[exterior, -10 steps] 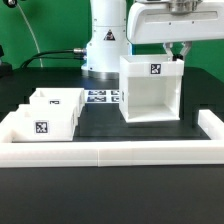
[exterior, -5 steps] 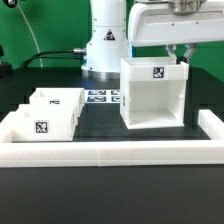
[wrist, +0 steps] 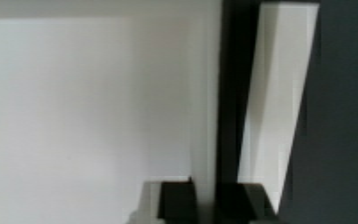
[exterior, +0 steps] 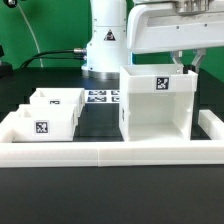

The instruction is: Assemble drawer

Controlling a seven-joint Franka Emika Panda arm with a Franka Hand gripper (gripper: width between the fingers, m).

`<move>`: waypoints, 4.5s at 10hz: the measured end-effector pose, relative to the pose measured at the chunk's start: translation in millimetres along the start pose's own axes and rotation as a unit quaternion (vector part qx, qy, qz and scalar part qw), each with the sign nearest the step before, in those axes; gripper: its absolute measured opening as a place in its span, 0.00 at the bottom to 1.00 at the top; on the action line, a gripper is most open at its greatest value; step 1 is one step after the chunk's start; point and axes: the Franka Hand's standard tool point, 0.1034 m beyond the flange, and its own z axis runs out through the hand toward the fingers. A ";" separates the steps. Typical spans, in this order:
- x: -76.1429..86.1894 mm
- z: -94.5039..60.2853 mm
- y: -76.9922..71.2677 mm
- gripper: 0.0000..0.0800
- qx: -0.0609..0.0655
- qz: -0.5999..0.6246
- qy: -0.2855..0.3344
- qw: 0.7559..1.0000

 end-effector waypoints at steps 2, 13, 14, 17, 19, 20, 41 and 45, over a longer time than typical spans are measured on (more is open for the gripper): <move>0.0 -0.2 -2.2 0.05 0.000 0.004 0.001 1.000; 9.8 -1.5 2.9 0.05 0.016 0.383 0.014 0.923; 9.8 -1.4 0.8 0.05 0.020 0.398 0.012 0.917; 10.1 -1.8 -3.6 0.05 0.031 0.465 0.008 0.885; 7.8 -0.6 5.4 0.05 0.037 0.558 -0.005 0.829; 7.8 -0.6 7.3 0.05 0.038 0.603 -0.008 0.796; 72.0 4.5 12.9 0.40 0.077 0.719 0.010 0.691; 71.7 4.7 11.7 0.79 0.077 0.711 0.011 0.699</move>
Offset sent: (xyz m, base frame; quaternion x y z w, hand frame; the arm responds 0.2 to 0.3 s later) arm 0.0000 0.0000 0.0000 0.0000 0.0000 0.0650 0.9979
